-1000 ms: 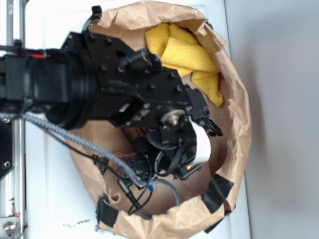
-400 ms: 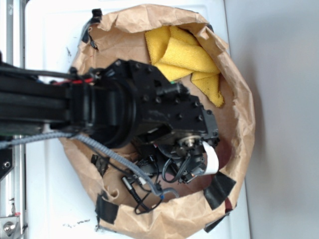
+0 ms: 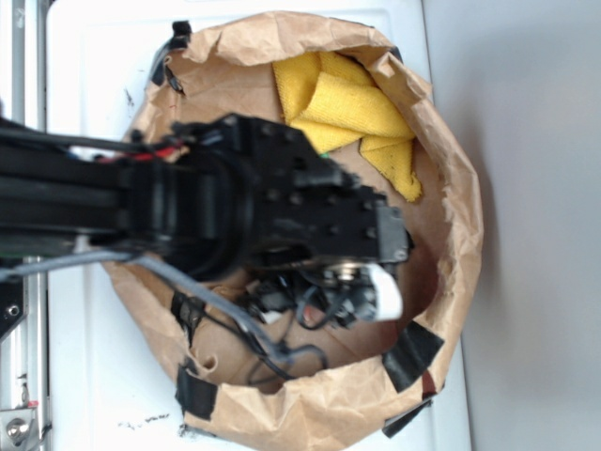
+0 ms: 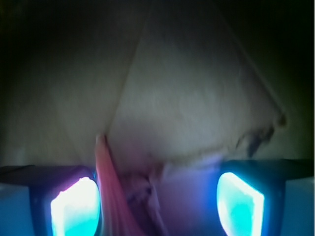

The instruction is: Grab the shell.

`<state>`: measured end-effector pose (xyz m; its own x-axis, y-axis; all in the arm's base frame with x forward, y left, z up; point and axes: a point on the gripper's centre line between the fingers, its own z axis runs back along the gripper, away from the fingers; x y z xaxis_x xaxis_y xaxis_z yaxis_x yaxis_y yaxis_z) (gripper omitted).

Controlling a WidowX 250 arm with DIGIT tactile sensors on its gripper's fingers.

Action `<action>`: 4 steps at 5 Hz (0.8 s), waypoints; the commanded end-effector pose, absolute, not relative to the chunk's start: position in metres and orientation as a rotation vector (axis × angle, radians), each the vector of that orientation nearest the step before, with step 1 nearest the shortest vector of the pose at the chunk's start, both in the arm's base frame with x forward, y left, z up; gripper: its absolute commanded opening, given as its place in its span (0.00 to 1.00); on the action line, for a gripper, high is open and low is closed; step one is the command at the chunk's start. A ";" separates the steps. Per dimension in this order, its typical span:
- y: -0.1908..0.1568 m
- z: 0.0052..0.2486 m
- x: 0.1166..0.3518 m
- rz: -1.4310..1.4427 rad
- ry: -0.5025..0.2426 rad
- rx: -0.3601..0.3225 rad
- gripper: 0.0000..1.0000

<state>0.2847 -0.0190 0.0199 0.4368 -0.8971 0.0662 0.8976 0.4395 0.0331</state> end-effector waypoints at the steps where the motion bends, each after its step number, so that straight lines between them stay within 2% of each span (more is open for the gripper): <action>1: -0.005 0.030 0.285 -1.111 -0.163 0.054 0.76; 2: -0.004 0.031 0.283 -1.105 -0.174 0.054 0.00; 4: -0.003 0.029 0.281 -1.101 -0.199 0.058 0.00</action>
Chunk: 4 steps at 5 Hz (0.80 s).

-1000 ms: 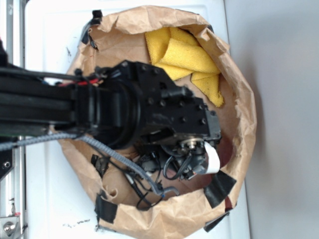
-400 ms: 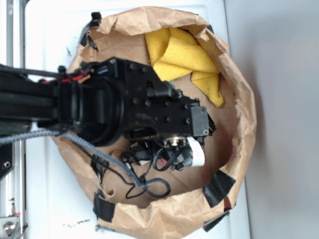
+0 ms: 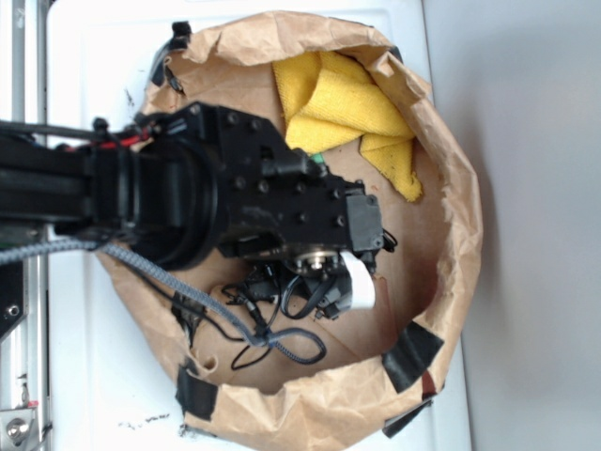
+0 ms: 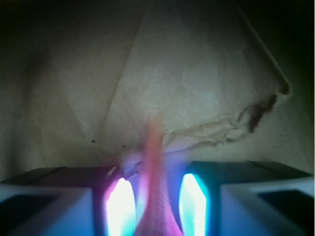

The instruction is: Grab the shell.

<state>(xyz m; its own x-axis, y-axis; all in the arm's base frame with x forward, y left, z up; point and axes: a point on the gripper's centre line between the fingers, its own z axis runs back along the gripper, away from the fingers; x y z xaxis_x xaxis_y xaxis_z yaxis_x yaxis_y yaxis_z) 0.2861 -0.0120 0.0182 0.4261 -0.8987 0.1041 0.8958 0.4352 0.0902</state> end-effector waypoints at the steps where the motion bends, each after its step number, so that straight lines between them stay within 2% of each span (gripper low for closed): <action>1: -0.002 0.028 0.282 -1.108 -0.205 0.058 0.00; 2: -0.002 0.029 0.282 -1.109 -0.205 0.059 0.00; 3: -0.002 0.045 0.277 -1.062 -0.282 0.094 0.00; 4: -0.004 0.093 0.268 -1.016 -0.395 0.070 0.00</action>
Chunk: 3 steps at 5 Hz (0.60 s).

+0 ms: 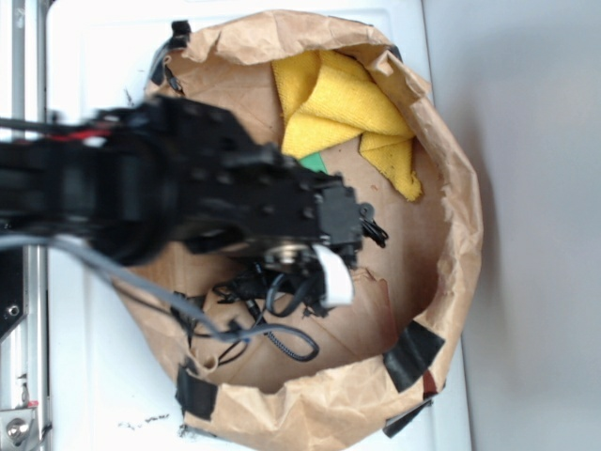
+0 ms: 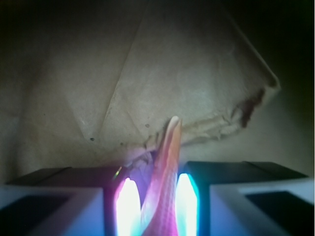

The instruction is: Grab the shell.

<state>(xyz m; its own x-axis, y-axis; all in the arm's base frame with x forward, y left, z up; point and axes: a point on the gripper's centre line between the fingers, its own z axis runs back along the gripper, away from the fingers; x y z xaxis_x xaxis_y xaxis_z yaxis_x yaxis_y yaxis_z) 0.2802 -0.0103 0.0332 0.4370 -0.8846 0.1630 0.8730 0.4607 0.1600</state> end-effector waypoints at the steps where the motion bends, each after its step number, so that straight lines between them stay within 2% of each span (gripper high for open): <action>1: -0.004 0.143 0.265 -0.940 -0.453 0.042 0.00; 2: -0.006 0.182 0.271 -0.911 -0.437 0.037 0.00; 3: -0.007 0.202 0.274 -0.861 -0.425 0.022 0.00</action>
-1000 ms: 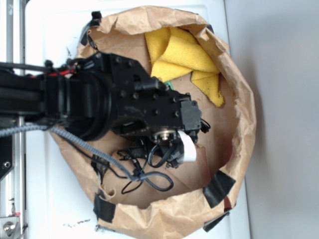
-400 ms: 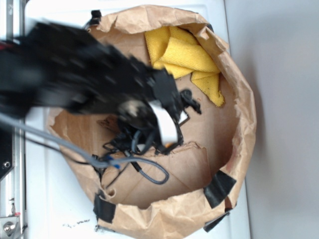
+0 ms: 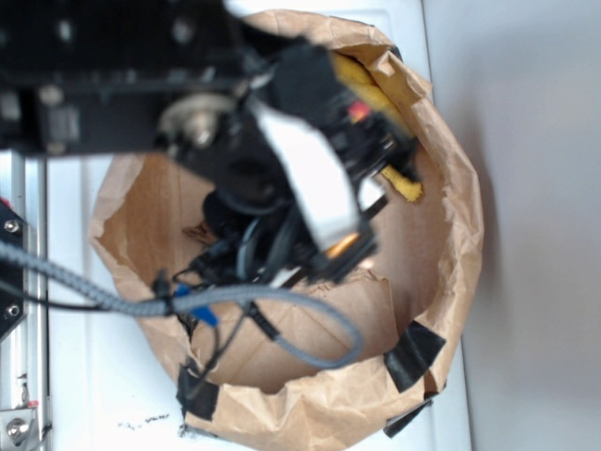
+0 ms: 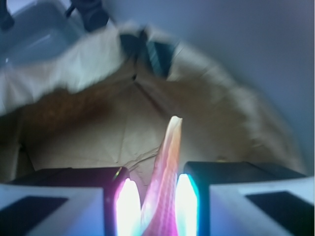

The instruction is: Grab the shell.

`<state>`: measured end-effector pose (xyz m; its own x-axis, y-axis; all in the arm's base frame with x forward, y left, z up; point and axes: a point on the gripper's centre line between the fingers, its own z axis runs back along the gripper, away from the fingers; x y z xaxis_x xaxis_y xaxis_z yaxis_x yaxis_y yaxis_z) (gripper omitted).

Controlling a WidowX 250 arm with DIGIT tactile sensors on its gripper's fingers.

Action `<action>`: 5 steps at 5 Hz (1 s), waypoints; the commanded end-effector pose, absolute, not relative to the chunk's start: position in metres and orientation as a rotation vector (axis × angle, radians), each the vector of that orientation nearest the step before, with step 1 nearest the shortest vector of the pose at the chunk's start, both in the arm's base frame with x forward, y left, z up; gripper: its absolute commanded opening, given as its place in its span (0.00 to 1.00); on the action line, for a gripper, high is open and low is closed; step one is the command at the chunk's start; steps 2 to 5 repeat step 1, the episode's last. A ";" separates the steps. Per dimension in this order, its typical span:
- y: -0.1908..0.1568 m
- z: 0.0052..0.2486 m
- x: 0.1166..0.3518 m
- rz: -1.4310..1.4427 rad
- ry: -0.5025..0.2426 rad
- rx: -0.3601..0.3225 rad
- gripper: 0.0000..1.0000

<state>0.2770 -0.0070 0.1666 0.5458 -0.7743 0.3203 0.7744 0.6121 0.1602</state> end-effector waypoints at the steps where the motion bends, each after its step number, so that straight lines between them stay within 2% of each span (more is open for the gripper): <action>1: -0.008 0.204 0.274 -0.819 -0.320 0.062 0.00; 5: -0.008 0.204 0.274 -0.819 -0.320 0.062 0.00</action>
